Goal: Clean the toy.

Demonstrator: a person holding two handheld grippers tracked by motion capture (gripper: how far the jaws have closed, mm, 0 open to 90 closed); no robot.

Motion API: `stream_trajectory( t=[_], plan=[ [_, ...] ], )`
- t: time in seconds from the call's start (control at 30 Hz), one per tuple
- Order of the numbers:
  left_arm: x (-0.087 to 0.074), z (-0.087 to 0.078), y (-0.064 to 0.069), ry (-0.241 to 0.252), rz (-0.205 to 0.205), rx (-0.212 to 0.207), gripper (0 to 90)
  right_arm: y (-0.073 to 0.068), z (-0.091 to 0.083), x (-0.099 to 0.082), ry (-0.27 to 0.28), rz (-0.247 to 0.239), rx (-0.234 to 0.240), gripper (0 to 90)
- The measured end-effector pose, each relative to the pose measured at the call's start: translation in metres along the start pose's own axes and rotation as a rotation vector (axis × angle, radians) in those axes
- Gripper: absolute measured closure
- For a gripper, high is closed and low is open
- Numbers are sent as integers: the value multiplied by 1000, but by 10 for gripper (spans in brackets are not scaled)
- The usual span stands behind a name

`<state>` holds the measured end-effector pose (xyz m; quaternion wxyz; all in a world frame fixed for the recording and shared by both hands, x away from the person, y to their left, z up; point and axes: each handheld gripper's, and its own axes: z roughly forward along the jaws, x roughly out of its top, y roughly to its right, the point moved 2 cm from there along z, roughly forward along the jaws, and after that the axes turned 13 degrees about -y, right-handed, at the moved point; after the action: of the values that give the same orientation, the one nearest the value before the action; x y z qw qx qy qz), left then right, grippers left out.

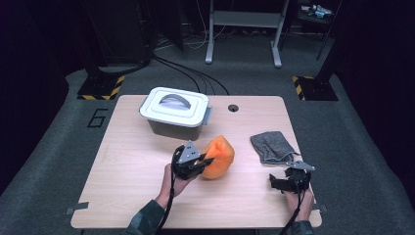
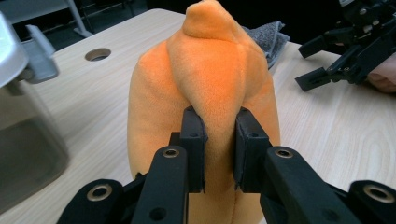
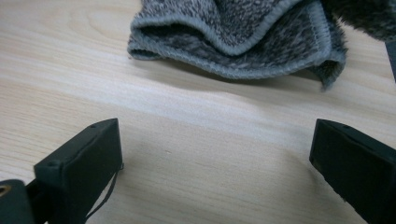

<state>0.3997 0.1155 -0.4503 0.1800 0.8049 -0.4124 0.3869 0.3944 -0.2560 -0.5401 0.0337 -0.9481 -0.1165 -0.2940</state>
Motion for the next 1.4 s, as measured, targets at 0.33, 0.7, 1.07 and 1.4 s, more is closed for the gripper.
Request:
stream_trajectory(
  t=[0.33,0.7,1.07,1.4],
  plan=[
    [-8,-29,-12,3,-23,32,766,4,-2,-3,-12,4,16,18],
    [-28,-51,-20,3,-59,57,766,3,0,-2,-20,-3,6,22],
    [-51,-82,-33,8,-101,104,765,2,1,-2,-27,-7,-1,23],
    [-70,-105,-48,10,-143,166,765,2,1,-2,-26,-6,-2,24]
  ],
)
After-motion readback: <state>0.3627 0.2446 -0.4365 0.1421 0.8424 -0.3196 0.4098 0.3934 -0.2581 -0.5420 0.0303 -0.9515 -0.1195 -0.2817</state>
